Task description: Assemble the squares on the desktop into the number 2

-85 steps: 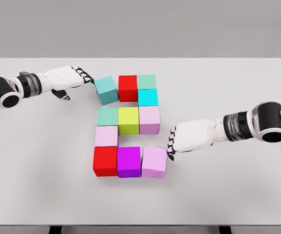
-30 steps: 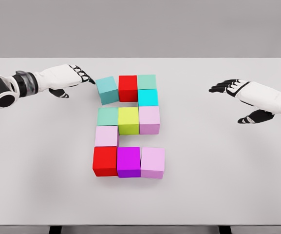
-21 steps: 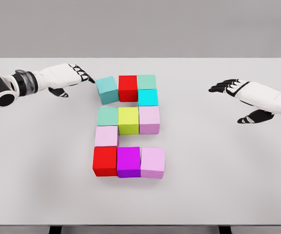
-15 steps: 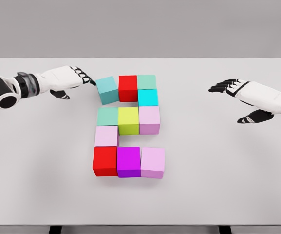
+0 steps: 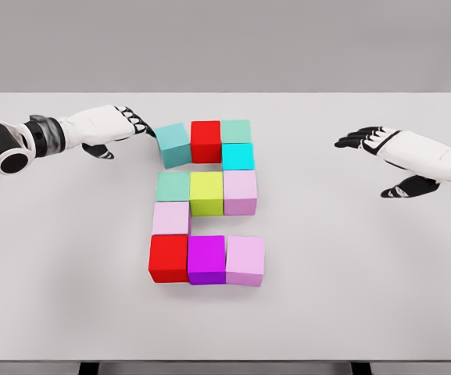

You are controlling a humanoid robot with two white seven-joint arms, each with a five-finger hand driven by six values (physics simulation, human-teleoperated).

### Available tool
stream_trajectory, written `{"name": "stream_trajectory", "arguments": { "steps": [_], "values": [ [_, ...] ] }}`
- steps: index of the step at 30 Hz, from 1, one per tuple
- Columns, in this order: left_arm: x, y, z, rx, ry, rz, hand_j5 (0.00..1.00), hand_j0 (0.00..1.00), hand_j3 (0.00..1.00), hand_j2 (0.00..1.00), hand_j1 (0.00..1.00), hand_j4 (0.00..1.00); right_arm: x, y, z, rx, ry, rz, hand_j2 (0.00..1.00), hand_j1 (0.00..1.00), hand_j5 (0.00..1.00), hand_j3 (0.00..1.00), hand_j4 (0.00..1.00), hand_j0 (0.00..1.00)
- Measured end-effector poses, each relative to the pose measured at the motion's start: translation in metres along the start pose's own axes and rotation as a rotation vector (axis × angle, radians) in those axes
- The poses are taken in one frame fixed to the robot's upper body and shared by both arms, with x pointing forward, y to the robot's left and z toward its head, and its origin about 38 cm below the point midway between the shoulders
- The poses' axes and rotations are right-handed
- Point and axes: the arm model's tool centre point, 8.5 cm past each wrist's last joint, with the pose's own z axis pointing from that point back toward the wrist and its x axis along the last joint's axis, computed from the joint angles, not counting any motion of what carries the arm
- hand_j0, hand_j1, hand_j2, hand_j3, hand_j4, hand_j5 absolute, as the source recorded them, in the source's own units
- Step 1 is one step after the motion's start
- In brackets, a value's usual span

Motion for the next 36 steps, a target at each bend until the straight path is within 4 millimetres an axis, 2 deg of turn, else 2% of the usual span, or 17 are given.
{"name": "stream_trajectory", "arguments": {
  "steps": [18,21,29,36],
  "values": [
    [-0.007,0.004,0.004,0.008,0.017,0.003,0.94,0.94,0.94,0.94,0.94,0.94,-0.001,0.001,0.0,0.0,0.002,-0.003,1.0,1.0,1.0,1.0,1.0,1.0],
    [-0.01,0.004,0.006,0.009,0.025,0.006,1.0,1.0,1.0,1.0,1.0,1.0,-0.001,0.001,0.0,0.0,0.002,-0.003,1.0,1.0,1.0,1.0,1.0,1.0],
    [-0.016,0.0,0.011,0.004,0.045,0.017,1.0,1.0,1.0,1.0,1.0,1.0,-0.001,0.0,0.001,-0.001,0.003,-0.003,1.0,1.0,1.0,1.0,1.0,1.0],
    [-0.021,-0.001,0.016,-0.001,0.058,0.015,0.99,0.99,0.99,0.99,0.99,0.99,-0.017,0.006,0.011,-0.003,0.054,-0.035,1.0,1.0,1.0,1.0,1.0,1.0]
  ]
}}
